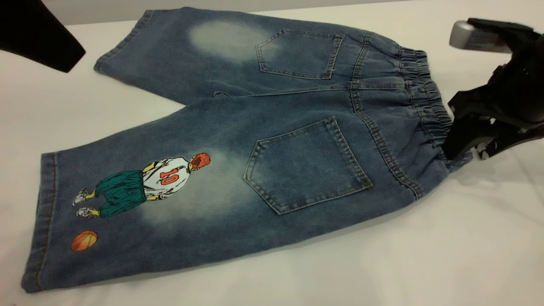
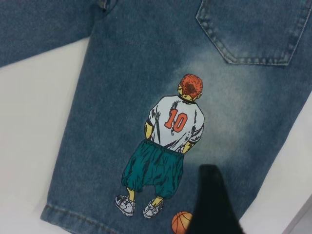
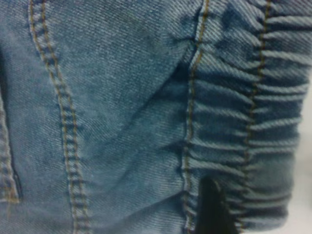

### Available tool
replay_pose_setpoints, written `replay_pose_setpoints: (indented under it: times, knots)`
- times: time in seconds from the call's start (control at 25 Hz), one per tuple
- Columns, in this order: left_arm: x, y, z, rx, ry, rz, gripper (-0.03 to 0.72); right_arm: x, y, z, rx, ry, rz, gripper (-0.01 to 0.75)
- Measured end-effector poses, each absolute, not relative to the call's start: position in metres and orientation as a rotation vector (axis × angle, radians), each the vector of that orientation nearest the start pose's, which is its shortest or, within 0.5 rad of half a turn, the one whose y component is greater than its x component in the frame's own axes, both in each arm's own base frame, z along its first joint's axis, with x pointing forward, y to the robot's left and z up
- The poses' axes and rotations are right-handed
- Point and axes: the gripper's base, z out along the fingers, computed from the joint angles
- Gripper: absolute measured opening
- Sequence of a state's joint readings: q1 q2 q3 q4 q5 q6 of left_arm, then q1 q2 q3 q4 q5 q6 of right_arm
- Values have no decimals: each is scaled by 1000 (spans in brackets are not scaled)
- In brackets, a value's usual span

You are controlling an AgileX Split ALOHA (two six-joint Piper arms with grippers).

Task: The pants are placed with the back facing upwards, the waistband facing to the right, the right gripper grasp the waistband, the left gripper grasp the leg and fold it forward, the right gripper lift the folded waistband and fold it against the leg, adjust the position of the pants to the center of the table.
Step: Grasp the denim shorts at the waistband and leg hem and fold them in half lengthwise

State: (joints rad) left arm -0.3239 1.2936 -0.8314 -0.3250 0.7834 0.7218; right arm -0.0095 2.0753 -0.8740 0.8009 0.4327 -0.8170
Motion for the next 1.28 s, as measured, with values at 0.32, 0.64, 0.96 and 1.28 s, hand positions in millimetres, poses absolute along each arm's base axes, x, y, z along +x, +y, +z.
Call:
replay_pose_setpoints:
  times: [0.32, 0.64, 0.96, 1.28]
  knots:
    - [220, -95, 254, 1121, 2430, -255, 435, 313, 30, 49, -167, 2983, 551, 363]
    - [220, -95, 254, 1121, 2431, -255, 435, 314, 31, 50, -135, 2977, 568, 286]
    - [219, -92, 252, 1174, 2438, -205, 435, 315, 32, 50, -94, 2964, 585, 39]
    - [212, -88, 209, 1261, 2521, -190, 435, 317, 34, 54, -139, 2969, 628, 35]
